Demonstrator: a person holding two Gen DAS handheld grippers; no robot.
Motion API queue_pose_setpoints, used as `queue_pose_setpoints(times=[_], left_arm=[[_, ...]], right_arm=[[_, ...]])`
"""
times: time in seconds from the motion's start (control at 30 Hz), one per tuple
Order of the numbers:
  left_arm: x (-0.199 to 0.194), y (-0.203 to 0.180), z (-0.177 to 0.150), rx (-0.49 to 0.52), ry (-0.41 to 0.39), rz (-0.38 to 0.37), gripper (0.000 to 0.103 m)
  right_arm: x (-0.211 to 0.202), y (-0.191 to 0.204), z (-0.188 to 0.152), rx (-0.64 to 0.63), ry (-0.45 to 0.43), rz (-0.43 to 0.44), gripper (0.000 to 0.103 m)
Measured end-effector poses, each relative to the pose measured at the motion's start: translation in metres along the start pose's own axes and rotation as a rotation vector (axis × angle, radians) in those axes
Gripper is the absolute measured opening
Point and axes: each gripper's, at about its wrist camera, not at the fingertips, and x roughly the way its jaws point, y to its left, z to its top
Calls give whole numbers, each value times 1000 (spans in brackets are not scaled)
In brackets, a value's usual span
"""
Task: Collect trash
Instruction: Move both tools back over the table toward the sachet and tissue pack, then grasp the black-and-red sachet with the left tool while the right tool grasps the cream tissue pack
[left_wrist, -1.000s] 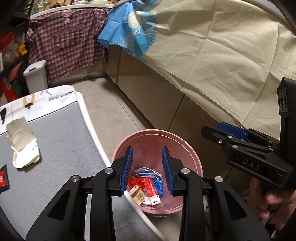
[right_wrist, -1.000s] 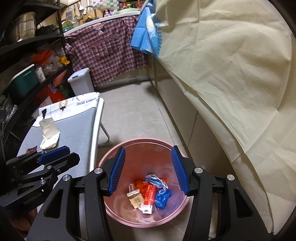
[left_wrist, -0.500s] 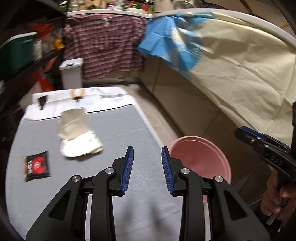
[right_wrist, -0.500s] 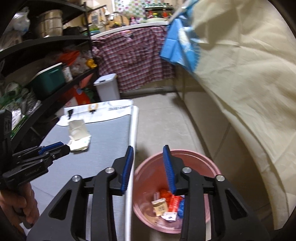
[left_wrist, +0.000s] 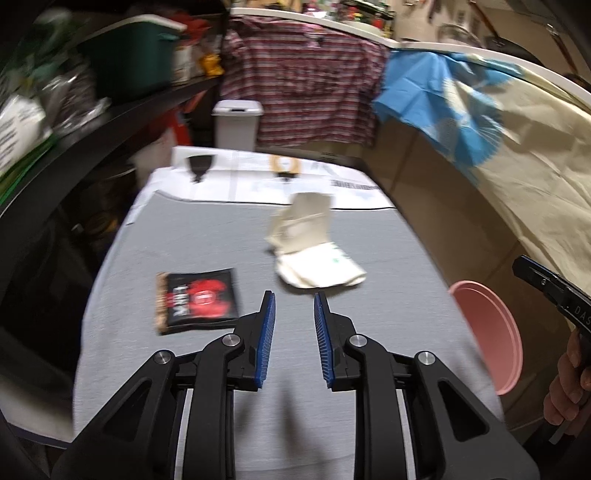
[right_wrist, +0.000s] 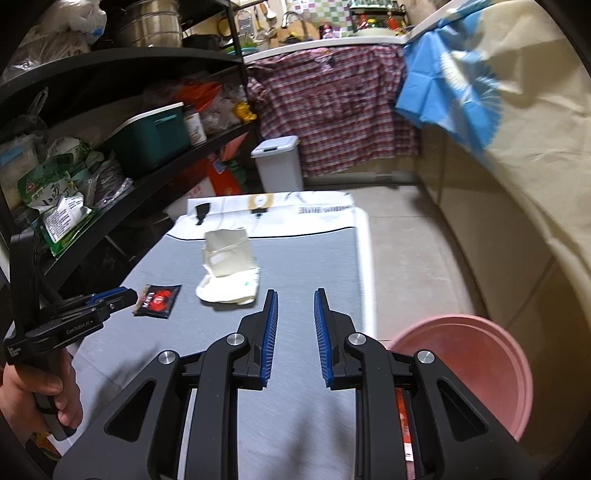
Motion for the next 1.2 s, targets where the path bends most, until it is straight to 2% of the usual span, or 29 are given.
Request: queue_pose_setpoints(times=[0.33,0.7,0.77,0.9,1.07,1.13,1.17,1.2], left_arm=[[11,45,-13,-58,21,88,22],[27,77,-16,-125,30,146,21],[30,81,-18,-135,35,154,21],[37,89,-20,-164,39,156,22],[48,95,-21,-194,55,165,22],[54,96,-20,-202,65,179,26],[55,97,-19,-211,68,179,33],[57,98,-19,-218,70,177,36]], right_arm=[[79,32,0,28,72,77,21],[159,37,-2,120,192,126,23],[169,33,-2,145,214,133,29],[187,31,-5,190,257,146,29],[196,38,-7,172,286,151,29],[197,38,-7,164,286,149,29],[197,39,-7,160,287,149,29],[197,39,-7,156,287,150,29]])
